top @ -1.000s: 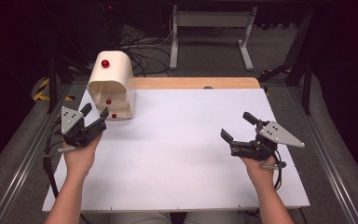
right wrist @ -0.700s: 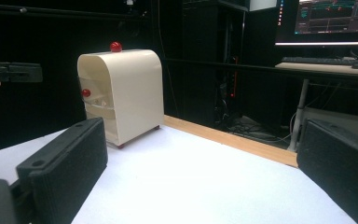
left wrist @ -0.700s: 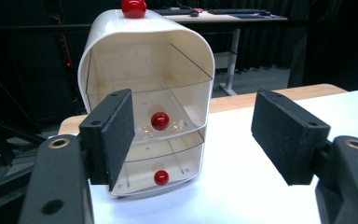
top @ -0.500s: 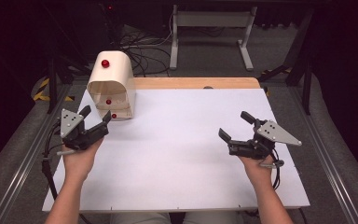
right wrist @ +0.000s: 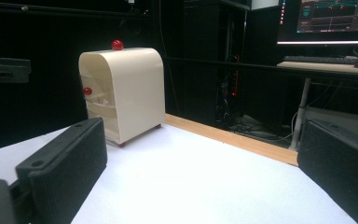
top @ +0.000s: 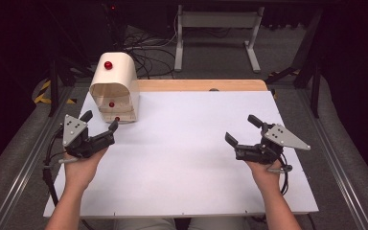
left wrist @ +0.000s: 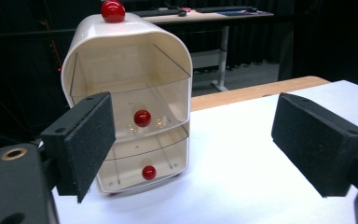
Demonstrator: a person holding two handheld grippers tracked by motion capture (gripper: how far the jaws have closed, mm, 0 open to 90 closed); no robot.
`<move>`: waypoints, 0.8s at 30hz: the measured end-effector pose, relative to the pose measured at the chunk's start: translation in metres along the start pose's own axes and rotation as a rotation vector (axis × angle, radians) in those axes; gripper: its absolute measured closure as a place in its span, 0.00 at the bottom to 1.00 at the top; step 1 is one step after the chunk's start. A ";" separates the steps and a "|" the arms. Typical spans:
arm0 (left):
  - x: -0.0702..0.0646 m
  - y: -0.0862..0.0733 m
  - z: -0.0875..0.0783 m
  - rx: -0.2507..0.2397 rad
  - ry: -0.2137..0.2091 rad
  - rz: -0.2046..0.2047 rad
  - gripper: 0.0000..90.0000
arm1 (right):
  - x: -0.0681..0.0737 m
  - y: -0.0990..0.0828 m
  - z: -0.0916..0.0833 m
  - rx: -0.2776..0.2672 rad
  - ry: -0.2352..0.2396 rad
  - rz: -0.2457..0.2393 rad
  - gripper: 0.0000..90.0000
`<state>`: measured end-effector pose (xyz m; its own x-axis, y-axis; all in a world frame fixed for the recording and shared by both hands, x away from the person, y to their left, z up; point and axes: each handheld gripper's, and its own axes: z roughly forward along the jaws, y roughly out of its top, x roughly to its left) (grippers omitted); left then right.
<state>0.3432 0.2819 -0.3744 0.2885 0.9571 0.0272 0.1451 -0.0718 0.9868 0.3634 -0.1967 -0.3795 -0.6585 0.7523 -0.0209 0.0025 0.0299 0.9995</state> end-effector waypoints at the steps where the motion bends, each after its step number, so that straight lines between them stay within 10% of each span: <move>1: 0.000 0.000 -0.001 0.000 -0.004 0.006 0.15 | 0.000 0.000 0.000 -0.002 0.001 -0.001 0.02; 24: -0.010 0.002 -0.015 -0.023 -0.072 0.021 0.07 | 0.000 0.000 -0.003 -0.007 -0.003 0.000 0.01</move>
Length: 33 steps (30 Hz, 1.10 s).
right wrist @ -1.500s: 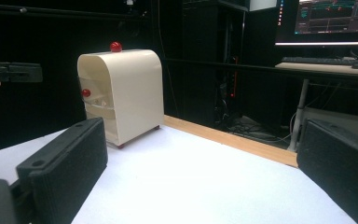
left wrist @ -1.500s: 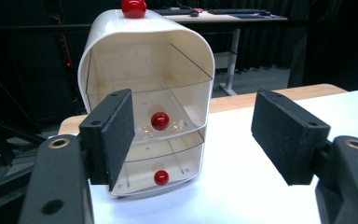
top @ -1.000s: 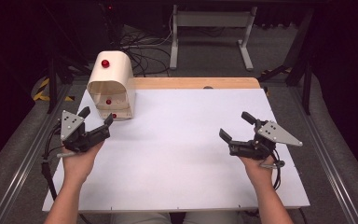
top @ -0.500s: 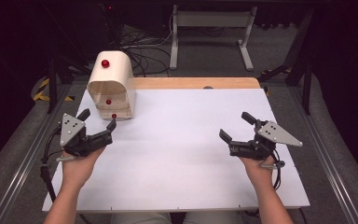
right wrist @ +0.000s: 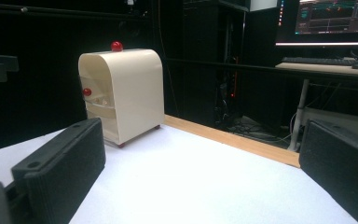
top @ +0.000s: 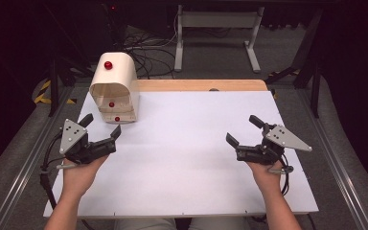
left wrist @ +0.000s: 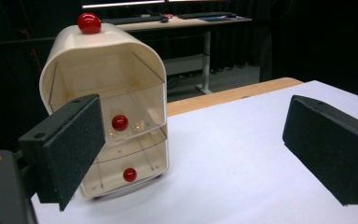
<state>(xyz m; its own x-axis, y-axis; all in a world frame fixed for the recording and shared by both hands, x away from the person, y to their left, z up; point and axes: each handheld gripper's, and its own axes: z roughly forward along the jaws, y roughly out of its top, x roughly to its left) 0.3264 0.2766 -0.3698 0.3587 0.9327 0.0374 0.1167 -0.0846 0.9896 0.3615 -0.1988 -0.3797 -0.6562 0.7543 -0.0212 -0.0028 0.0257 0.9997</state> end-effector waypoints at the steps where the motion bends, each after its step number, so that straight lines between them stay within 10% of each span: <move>1: 0.000 0.000 -0.001 -0.003 -0.006 0.000 0.07 | 0.000 0.000 0.000 -0.001 -0.001 -0.001 0.01; 33: -0.006 0.000 -0.004 -0.011 -0.092 0.015 0.06 | -0.003 -0.003 -0.003 0.010 0.009 0.012 0.00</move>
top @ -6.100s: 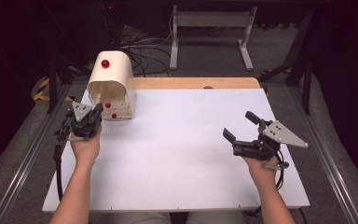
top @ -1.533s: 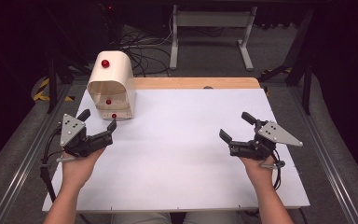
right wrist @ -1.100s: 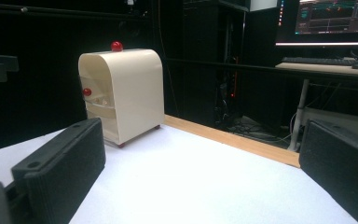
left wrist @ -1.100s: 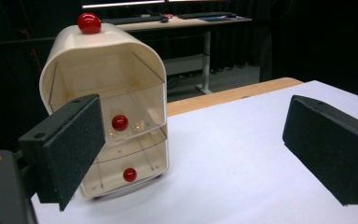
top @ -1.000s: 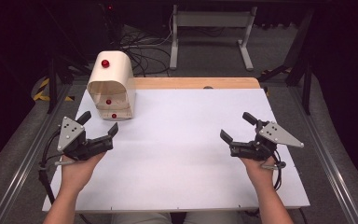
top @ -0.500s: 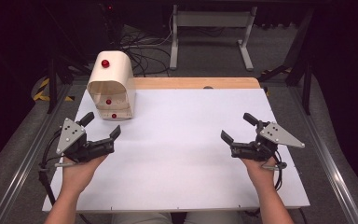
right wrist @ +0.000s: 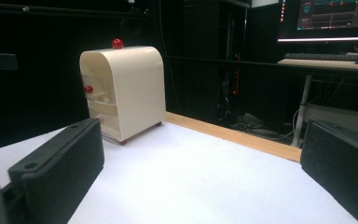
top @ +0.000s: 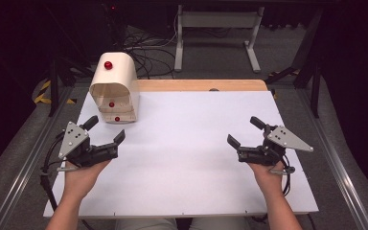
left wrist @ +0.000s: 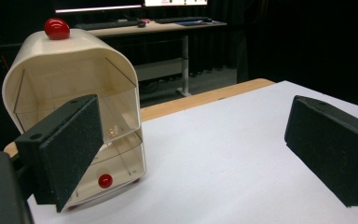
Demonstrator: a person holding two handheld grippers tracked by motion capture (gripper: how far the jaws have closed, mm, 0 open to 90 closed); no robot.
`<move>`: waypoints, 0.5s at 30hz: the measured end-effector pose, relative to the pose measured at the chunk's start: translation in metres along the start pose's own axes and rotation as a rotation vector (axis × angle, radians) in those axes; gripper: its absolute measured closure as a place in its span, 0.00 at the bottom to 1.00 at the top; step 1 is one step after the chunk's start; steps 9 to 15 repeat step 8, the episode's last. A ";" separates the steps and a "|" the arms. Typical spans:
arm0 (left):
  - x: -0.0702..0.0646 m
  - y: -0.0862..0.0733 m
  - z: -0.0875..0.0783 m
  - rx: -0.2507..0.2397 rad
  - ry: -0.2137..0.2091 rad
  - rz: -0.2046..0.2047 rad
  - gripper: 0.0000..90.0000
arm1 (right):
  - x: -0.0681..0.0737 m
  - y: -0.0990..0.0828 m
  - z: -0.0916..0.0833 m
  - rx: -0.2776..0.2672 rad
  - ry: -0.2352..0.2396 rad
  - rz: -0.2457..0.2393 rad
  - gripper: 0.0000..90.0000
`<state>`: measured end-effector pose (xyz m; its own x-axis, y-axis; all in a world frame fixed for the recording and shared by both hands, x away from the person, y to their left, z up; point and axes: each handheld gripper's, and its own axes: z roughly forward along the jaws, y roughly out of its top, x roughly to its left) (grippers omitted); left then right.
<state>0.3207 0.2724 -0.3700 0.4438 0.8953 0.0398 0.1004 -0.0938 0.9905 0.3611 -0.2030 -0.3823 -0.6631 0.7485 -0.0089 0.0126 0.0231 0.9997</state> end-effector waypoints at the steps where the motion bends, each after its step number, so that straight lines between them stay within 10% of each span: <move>1: 0.000 0.000 0.000 0.001 0.000 0.000 0.06 | 0.000 0.000 0.000 0.003 0.000 0.001 0.00; 15: 0.000 -0.002 0.004 0.011 -0.011 0.000 0.06 | -0.002 -0.003 0.000 0.015 0.002 0.006 0.00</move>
